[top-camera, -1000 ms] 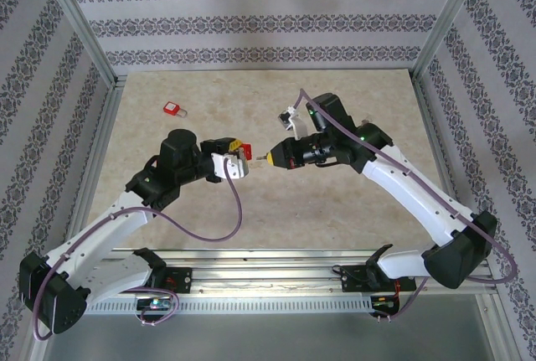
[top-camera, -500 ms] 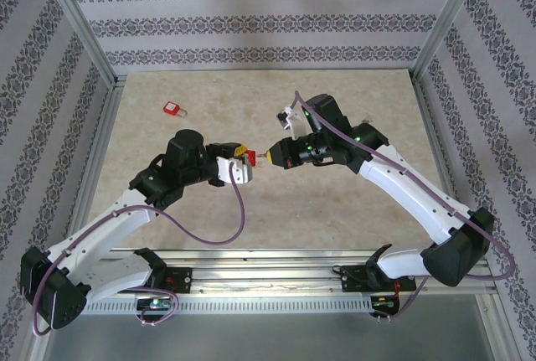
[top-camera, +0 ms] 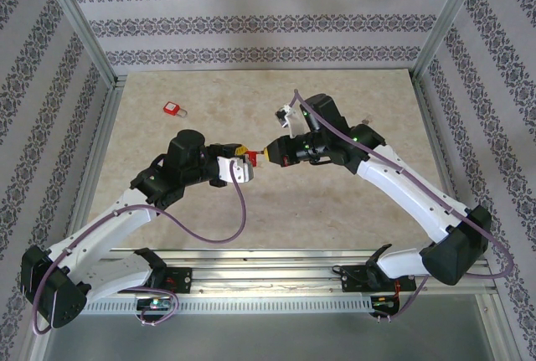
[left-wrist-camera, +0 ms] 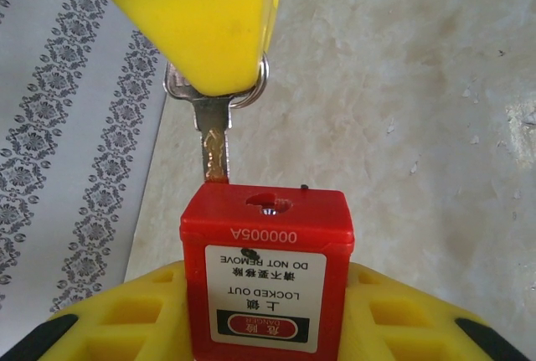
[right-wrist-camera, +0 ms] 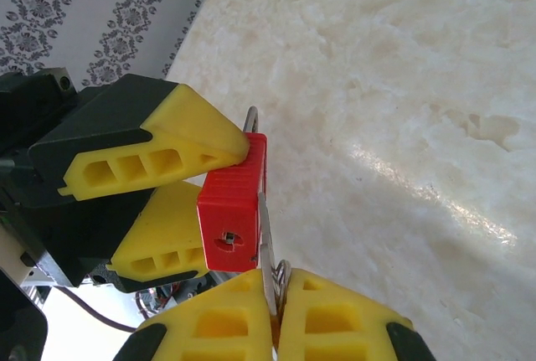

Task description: Unlock with the key

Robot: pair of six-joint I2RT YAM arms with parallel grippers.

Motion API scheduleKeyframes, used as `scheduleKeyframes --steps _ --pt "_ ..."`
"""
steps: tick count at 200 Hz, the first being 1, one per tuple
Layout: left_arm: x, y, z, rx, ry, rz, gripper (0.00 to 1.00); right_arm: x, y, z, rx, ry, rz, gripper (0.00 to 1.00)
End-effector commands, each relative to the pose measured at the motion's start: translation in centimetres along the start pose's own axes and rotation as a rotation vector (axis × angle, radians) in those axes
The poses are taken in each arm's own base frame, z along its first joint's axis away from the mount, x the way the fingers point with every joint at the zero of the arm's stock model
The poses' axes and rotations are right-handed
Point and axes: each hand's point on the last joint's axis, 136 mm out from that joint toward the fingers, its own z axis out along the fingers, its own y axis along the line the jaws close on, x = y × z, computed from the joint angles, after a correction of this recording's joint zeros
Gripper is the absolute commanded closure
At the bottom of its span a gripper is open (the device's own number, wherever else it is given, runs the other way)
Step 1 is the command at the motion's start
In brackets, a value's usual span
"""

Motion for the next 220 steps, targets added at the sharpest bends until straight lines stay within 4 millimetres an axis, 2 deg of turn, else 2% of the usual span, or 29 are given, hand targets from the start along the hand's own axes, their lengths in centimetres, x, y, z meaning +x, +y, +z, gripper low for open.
scheduleKeyframes --steps 1,37,77,146,220 --pt "-1.2 0.6 -0.1 -0.008 -0.026 -0.012 1.0 0.5 0.7 -0.3 -0.012 -0.003 -0.01 1.0" --pt "-0.4 0.1 0.2 0.0 -0.004 -0.02 1.0 1.0 0.6 -1.4 0.008 -0.012 -0.003 1.0" --pt "-0.1 0.0 0.5 0.006 0.007 -0.024 1.0 1.5 1.0 -1.6 -0.012 -0.007 0.009 1.0" --pt "-0.5 0.3 0.3 -0.006 -0.004 -0.026 1.0 1.9 1.1 0.3 -0.05 0.017 0.032 1.0" --pt "-0.7 -0.2 0.1 0.015 -0.021 -0.027 1.0 1.8 0.5 1.5 -0.054 0.015 0.05 1.0"
